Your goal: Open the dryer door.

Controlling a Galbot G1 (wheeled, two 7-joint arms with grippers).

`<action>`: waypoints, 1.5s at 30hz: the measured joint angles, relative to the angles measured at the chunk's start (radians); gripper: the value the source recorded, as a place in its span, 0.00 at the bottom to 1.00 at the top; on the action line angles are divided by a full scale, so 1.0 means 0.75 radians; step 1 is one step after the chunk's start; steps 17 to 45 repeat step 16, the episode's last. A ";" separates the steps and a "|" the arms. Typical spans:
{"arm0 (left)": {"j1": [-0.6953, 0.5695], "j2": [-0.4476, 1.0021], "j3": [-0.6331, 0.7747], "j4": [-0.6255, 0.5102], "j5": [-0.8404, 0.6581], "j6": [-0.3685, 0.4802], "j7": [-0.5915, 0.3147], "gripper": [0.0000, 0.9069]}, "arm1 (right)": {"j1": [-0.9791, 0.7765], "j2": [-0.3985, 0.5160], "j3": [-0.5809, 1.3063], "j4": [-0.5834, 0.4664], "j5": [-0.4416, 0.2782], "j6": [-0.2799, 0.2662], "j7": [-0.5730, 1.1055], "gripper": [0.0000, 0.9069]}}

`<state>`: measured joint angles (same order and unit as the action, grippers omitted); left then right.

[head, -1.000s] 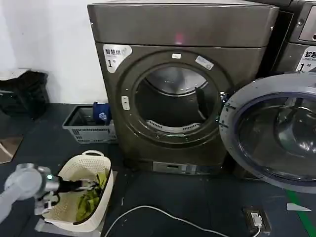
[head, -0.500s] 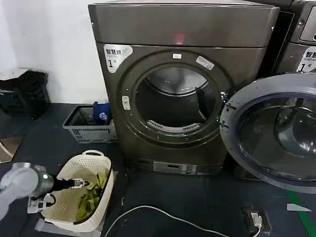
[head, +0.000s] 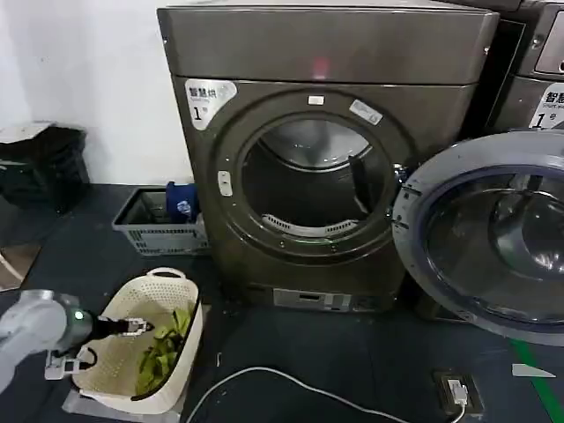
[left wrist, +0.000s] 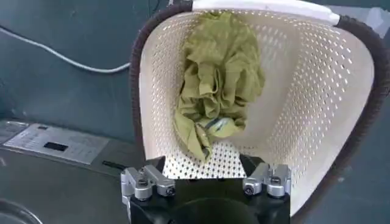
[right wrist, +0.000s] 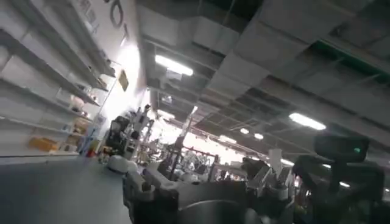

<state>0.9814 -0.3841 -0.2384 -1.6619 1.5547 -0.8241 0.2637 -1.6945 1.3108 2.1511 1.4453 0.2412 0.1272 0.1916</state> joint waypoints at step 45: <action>0.005 0.000 -0.003 0.006 0.004 0.001 -0.001 1.00 | 0.001 0.005 -0.004 0.001 0.002 0.002 0.000 1.00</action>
